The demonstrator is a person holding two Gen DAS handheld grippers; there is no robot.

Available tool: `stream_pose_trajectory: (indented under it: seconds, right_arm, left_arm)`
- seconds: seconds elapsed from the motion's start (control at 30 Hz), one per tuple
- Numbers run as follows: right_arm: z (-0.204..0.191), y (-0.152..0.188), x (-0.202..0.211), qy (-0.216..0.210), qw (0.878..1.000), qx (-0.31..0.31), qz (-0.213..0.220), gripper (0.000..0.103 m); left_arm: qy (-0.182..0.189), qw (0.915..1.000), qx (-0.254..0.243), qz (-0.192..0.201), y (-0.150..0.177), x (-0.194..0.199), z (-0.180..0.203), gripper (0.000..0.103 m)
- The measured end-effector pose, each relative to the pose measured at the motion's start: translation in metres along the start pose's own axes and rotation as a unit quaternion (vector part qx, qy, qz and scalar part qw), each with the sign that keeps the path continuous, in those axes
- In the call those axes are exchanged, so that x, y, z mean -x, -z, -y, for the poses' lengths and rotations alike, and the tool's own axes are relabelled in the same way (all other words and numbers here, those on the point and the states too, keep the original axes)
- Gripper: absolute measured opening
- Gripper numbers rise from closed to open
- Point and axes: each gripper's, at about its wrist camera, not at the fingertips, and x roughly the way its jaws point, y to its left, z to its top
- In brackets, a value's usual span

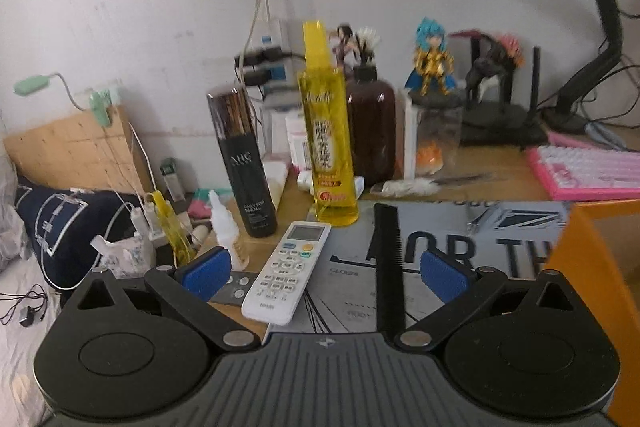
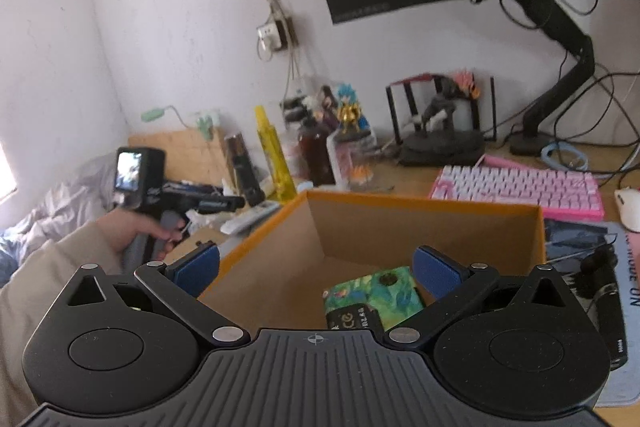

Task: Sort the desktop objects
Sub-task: 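Reach the left gripper to the white remote and close on it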

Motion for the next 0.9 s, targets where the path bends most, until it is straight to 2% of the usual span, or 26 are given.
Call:
stream_pose_trajectory:
  seconds: [0.43, 0.67, 0.9]
  right_arm:
    - [0.003, 0.001, -0.032, -0.038, 0.996, -0.049, -0.069, 0.103]
    - [0.003, 0.003, -0.035, -0.039, 0.995, -0.056, -0.073, 0.103]
    - [0.001, 0.001, -0.037, -0.041, 0.995, -0.056, -0.075, 0.103]
  left_arm:
    - [-0.011, 0.9959, -0.003, -0.089, -0.016, -0.084, -0.021, 0.103]
    - [-0.005, 0.9923, -0.019, -0.122, -0.012, -0.104, -0.022, 0.103]
    - [0.003, 0.9913, -0.023, -0.130, -0.014, -0.119, -0.021, 0.103]
